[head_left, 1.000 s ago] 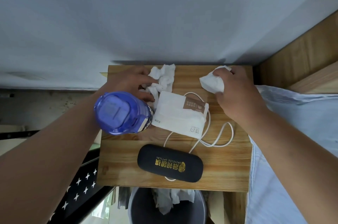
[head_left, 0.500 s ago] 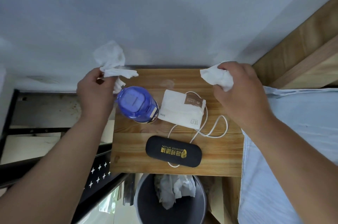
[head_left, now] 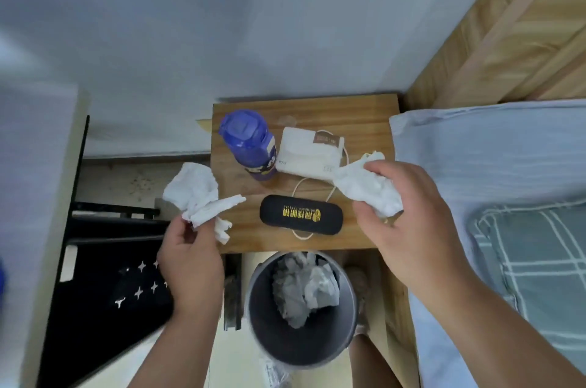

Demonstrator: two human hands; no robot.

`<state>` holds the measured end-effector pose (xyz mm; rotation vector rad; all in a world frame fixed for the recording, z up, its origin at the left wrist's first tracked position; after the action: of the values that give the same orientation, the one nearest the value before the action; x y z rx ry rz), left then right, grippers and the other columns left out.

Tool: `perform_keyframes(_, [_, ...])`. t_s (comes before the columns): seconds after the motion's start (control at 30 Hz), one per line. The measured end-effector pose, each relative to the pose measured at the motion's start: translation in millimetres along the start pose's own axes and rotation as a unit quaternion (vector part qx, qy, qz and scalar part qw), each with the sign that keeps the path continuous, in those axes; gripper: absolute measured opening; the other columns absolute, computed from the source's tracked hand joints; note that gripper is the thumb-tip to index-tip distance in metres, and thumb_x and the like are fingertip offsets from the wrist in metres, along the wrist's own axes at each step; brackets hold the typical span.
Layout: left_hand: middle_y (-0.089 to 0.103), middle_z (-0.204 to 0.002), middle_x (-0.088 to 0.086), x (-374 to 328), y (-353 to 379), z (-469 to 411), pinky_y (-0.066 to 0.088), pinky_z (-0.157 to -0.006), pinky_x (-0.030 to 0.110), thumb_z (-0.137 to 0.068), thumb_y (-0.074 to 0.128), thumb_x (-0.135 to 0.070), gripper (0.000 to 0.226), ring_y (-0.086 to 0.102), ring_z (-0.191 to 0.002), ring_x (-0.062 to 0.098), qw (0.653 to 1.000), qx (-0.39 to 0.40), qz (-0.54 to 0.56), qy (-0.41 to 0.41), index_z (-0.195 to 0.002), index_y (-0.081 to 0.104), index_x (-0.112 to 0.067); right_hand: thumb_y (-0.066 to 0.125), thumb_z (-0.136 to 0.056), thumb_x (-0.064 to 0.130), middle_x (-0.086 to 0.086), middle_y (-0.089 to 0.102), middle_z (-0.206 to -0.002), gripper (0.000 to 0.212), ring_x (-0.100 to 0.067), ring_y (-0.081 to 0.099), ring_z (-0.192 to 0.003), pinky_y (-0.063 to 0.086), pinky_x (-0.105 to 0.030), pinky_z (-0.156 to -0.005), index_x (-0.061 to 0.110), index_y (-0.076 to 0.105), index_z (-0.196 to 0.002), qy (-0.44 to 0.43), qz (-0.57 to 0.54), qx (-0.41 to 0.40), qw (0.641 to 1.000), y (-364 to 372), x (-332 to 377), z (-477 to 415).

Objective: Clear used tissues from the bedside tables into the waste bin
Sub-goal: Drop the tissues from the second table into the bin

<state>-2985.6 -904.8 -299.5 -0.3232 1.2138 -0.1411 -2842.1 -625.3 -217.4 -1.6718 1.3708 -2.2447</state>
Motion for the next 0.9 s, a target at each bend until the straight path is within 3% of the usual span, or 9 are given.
perform_keyframes(0.17, [0.077,-0.079,-0.004,42,-10,49,0.054,-0.064,0.025,-0.095,0.071,-0.033,0.007,0.063,-0.064,0.003,0.998,0.054,-0.042,-0.015,-0.094,0.078,-0.033,0.073,-0.084,0.028,0.020,0.054,-0.122,0.047,0.010,0.050,-0.112,0.036,0.002,-0.088,0.034,0.058,-0.128,0.022,-0.016,0.005,1.000,17,-5,67])
perform_keyframes(0.27, [0.073,-0.073,-0.003,77,-15,78,0.049,-0.059,0.035,-0.096,0.071,-0.037,0.008,0.060,-0.062,0.012,0.992,0.094,-0.067,-0.049,-0.093,0.076,-0.032,0.075,-0.084,0.027,0.017,0.055,-0.123,0.049,0.009,0.052,-0.109,0.036,0.001,-0.089,0.037,0.057,-0.128,0.047,-0.017,0.027,0.998,37,-23,109])
perform_keyframes(0.33, [0.069,-0.067,-0.007,103,-17,96,0.044,-0.057,0.035,-0.098,0.071,-0.037,0.009,0.056,-0.060,0.013,0.986,0.123,-0.082,-0.077,-0.091,0.075,-0.034,0.076,-0.084,0.030,0.020,0.056,-0.124,0.051,0.003,0.056,-0.104,0.041,-0.002,-0.082,0.044,0.054,-0.128,0.085,-0.017,0.044,0.995,53,-43,134])
perform_keyframes(0.4, [0.070,-0.067,-0.007,127,-18,110,0.043,-0.057,0.029,-0.099,0.070,-0.036,0.012,0.056,-0.055,0.004,0.978,0.156,-0.107,-0.092,-0.089,0.074,-0.040,0.074,-0.084,0.036,0.022,0.055,-0.124,0.050,0.003,0.058,-0.103,0.042,-0.006,-0.076,0.049,0.052,-0.127,0.119,-0.018,0.061,0.991,71,-61,154])
perform_keyframes(0.5, [0.074,-0.075,-0.001,163,-12,123,0.047,-0.061,0.027,-0.099,0.069,-0.041,0.013,0.062,-0.059,0.001,0.955,0.221,-0.134,-0.146,-0.088,0.077,-0.042,0.076,-0.087,0.031,0.022,0.052,-0.124,0.050,0.019,0.051,-0.106,0.042,-0.004,-0.083,0.045,0.055,-0.130,0.147,-0.024,0.075,0.986,103,-91,178])
perform_keyframes(0.57, [0.078,-0.077,-0.001,186,-9,127,0.050,-0.064,0.027,-0.098,0.070,-0.042,0.014,0.068,-0.066,0.005,0.941,0.253,-0.128,-0.186,-0.087,0.079,-0.039,0.076,-0.090,0.030,0.021,0.052,-0.127,0.050,0.012,0.052,-0.106,0.049,-0.013,-0.091,0.041,0.055,-0.134,0.166,-0.027,0.093,0.981,121,-107,190])
perform_keyframes(0.77, [0.074,-0.066,-0.014,241,-6,127,0.046,-0.061,0.028,-0.098,0.069,-0.040,0.019,0.066,-0.062,0.006,0.936,0.225,-0.149,-0.227,-0.085,0.078,-0.030,0.072,-0.092,0.032,0.008,0.055,-0.138,0.051,-0.013,0.063,-0.114,0.056,-0.032,-0.095,0.038,0.053,-0.139,0.188,0.003,0.127,0.974,156,-150,199])
perform_keyframes(0.9, [0.079,-0.078,-0.012,261,0,121,0.050,-0.053,0.026,-0.097,0.067,-0.043,0.015,0.075,-0.063,0.011,0.921,0.253,-0.208,-0.212,-0.102,0.072,-0.031,0.073,-0.090,0.034,0.004,0.052,-0.146,0.064,-0.009,0.057,-0.115,0.047,-0.024,-0.091,0.042,0.044,-0.146,0.196,0.020,0.163,0.967,188,-182,202])
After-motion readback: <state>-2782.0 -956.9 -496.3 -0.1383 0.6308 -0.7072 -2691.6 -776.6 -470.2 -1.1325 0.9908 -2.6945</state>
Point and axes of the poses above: each hand's wrist, its own z-axis away from the middle knuckle, its own y-axis out of the palm, x = y × z, the point moved 5 cm from there along -z, towards the middle knuckle
